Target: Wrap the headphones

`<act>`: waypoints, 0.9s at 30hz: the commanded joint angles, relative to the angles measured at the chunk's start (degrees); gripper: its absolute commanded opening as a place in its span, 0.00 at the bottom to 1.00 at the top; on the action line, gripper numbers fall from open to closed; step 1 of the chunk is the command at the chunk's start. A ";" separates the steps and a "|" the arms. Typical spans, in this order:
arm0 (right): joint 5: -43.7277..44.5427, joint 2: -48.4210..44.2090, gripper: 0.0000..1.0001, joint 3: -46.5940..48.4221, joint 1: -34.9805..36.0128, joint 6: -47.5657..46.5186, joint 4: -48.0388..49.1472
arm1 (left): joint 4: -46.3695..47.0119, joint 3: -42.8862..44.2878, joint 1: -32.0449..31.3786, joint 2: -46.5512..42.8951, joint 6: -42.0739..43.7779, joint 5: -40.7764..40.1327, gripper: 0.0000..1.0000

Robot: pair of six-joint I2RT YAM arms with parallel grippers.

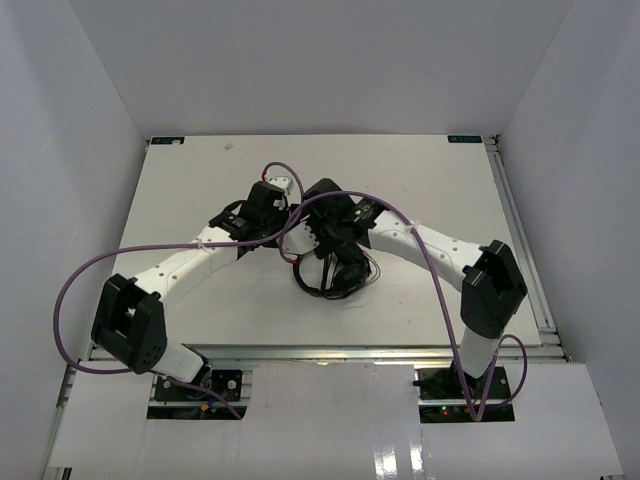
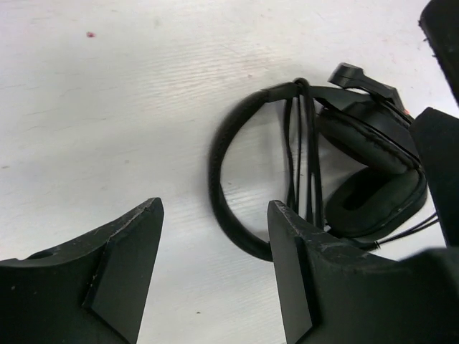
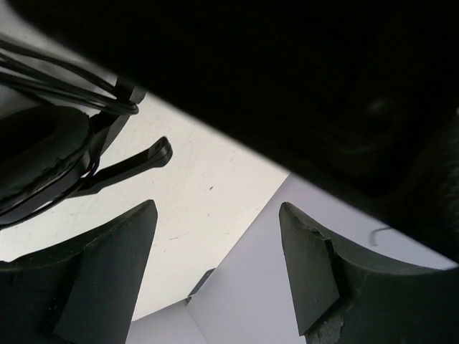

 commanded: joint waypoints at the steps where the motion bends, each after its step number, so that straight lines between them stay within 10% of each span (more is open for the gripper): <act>1: -0.80 2.08 0.75 6.91 0.22 3.55 -1.43 | -1.77 -0.54 0.80 -6.29 2.23 -4.27 0.72; 17: -20.60 -15.92 0.88 1.88 -11.95 19.03 -15.40 | 1.28 -14.39 3.11 -29.72 3.22 7.70 0.94; 27: -32.90 -43.33 0.90 -18.95 -37.46 56.36 3.15 | 3.72 -24.91 2.94 -52.18 3.44 20.54 0.98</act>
